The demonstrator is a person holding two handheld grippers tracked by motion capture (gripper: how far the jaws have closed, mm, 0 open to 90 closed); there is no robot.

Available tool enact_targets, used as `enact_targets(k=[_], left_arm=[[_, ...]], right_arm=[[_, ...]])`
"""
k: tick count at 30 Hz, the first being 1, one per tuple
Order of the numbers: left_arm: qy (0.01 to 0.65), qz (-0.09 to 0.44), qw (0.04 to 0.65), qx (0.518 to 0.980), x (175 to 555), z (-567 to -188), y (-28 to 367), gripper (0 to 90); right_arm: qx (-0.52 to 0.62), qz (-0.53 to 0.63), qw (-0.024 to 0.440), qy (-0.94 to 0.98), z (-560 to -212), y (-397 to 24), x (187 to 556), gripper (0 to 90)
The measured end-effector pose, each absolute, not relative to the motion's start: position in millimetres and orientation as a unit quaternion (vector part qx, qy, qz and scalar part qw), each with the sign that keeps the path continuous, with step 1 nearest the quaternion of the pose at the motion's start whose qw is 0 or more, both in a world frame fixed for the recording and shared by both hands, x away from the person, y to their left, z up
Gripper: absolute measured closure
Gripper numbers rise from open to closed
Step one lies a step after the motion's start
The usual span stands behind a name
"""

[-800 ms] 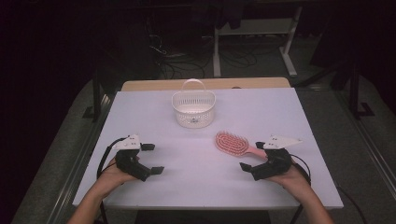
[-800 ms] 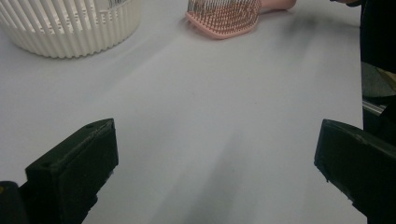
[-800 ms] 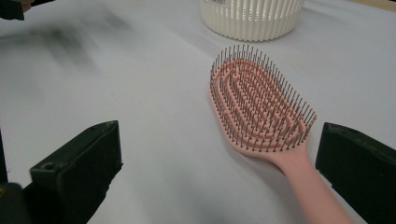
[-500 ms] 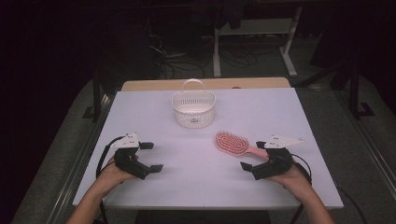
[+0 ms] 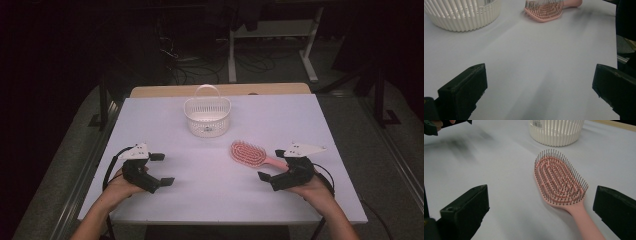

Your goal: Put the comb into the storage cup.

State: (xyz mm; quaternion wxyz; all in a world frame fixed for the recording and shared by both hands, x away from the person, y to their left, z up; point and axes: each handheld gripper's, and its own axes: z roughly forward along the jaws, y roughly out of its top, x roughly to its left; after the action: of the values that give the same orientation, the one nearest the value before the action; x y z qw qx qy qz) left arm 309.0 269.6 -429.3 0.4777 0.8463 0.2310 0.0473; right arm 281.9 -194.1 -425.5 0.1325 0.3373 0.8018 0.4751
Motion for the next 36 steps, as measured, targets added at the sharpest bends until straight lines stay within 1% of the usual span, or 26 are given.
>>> enact_targets(k=[28,36], left_arm=[[0.230,0.044,0.485,0.843,309,-427,270,0.0],[0.230,0.041,0.489,0.840,310,-427,270,0.0]], right_arm=[[0.330,0.470,0.127,0.809,-415,-191,292,0.0],[0.328,0.460,0.129,0.815,-409,-190,304,0.0]])
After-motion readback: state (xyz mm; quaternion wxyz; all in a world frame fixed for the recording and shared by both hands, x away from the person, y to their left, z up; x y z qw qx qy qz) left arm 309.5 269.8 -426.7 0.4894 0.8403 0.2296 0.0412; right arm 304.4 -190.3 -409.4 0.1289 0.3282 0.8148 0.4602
